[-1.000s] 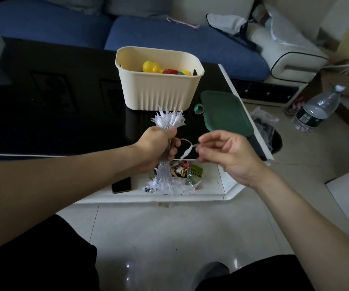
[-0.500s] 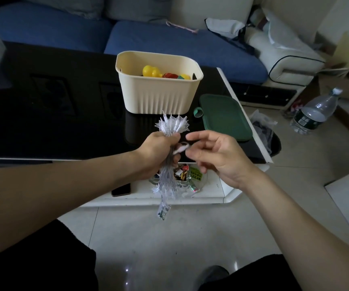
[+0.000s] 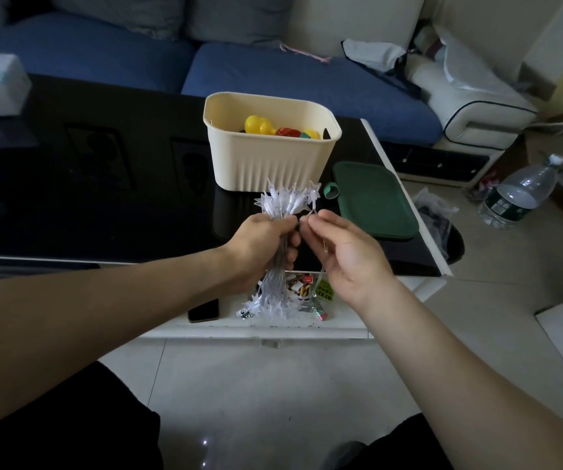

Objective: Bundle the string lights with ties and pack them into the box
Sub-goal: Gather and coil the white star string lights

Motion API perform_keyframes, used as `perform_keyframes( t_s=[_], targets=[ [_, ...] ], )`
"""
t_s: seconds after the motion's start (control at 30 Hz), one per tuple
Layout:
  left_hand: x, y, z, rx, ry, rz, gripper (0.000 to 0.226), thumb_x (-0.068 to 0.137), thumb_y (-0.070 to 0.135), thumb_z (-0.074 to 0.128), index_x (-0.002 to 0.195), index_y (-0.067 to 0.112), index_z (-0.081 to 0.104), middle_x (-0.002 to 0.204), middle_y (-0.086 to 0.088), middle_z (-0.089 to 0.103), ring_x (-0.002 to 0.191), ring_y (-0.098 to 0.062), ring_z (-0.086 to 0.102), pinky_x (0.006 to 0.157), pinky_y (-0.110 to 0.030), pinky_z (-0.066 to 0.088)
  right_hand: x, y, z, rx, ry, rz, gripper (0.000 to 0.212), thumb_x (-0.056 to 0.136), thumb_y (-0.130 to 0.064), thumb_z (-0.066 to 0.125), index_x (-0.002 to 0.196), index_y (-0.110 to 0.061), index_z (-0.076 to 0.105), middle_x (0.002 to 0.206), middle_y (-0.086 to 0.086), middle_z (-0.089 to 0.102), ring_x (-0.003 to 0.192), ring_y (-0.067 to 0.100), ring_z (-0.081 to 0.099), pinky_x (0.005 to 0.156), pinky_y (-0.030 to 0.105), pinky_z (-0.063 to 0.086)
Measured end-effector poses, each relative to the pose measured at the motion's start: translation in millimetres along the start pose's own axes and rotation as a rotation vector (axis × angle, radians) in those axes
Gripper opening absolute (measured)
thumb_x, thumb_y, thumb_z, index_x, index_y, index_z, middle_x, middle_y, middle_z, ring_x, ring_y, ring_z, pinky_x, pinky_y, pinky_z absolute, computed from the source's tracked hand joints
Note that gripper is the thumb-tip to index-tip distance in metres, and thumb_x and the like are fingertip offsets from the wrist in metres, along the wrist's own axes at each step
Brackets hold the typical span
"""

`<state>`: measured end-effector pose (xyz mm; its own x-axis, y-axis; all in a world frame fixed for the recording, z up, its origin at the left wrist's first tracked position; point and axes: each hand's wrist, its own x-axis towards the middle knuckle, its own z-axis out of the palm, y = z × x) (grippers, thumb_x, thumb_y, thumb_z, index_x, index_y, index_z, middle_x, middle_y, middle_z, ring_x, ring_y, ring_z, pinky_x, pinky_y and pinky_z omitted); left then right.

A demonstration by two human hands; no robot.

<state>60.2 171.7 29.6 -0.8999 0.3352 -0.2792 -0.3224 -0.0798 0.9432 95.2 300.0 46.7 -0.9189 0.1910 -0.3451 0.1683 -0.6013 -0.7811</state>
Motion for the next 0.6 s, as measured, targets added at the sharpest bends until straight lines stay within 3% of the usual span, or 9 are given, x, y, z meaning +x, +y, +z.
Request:
perform_keyframes(
  t_s=[0.13, 0.27, 0.43, 0.53, 0.6],
  targets=[
    [-0.6, -1.8, -3.2, 0.079, -0.018, 0.056, 0.040, 0.104, 0.025, 0.047, 0.068, 0.008, 0.050, 0.065, -0.009, 0.049, 0.049, -0.016, 0.046, 0.049, -0.027, 0.043, 2.0, 11.2, 5.3, -0.583, 0.074, -0.325, 0.012, 0.084, -0.019, 0.082, 0.091, -0.012, 0.075, 0.065, -0.001, 0.072, 0.052, 0.007, 0.061, 0.048, 0.020, 0.049],
    [-2.7, -2.5, -7.4, 0.059, 0.003, 0.058, 0.039, 0.103, 0.028, 0.050, 0.071, 0.006, 0.054, 0.064, -0.008, 0.052, 0.049, -0.018, 0.048, 0.051, -0.029, 0.046, -0.9, 12.2, 14.8, -0.669, 0.048, -0.419, 0.009, 0.085, -0.020, 0.080, 0.079, -0.014, 0.076, 0.055, -0.005, 0.065, 0.046, 0.005, 0.054, 0.047, 0.020, 0.043],
    [-5.0, 4.3, -14.4, -0.071, 0.071, 0.050, 0.028, 0.105, 0.016, 0.043, 0.092, -0.004, 0.058, 0.067, -0.011, 0.057, 0.052, -0.021, 0.054, 0.053, -0.031, 0.050, 6.9, 12.9, 21.6, -0.687, 0.055, -0.397, 0.037, 0.079, -0.007, 0.073, 0.046, -0.020, 0.060, 0.046, -0.004, 0.050, 0.044, 0.011, 0.041, 0.051, 0.023, 0.033],
    [-6.4, 3.7, -15.5, -0.064, 0.025, 0.035, 0.033, 0.106, 0.017, 0.038, 0.095, -0.007, 0.059, 0.066, -0.014, 0.058, 0.051, -0.023, 0.054, 0.053, -0.031, 0.048, 10.3, 16.9, 22.0, -0.782, -0.020, -0.411, 0.030, 0.082, -0.007, 0.074, 0.054, -0.015, 0.066, 0.047, -0.002, 0.055, 0.042, 0.009, 0.045, 0.045, 0.021, 0.036],
    [-6.3, 2.1, -18.0, -0.083, 0.010, 0.003, 0.038, 0.106, 0.019, 0.034, 0.093, -0.006, 0.059, 0.063, -0.014, 0.057, 0.050, -0.024, 0.053, 0.053, -0.032, 0.045, 12.6, 20.3, 21.0, -0.874, -0.070, -0.460, 0.019, 0.085, -0.013, 0.078, 0.067, -0.013, 0.075, 0.054, -0.002, 0.065, 0.048, 0.007, 0.056, 0.050, 0.021, 0.043]
  ],
)
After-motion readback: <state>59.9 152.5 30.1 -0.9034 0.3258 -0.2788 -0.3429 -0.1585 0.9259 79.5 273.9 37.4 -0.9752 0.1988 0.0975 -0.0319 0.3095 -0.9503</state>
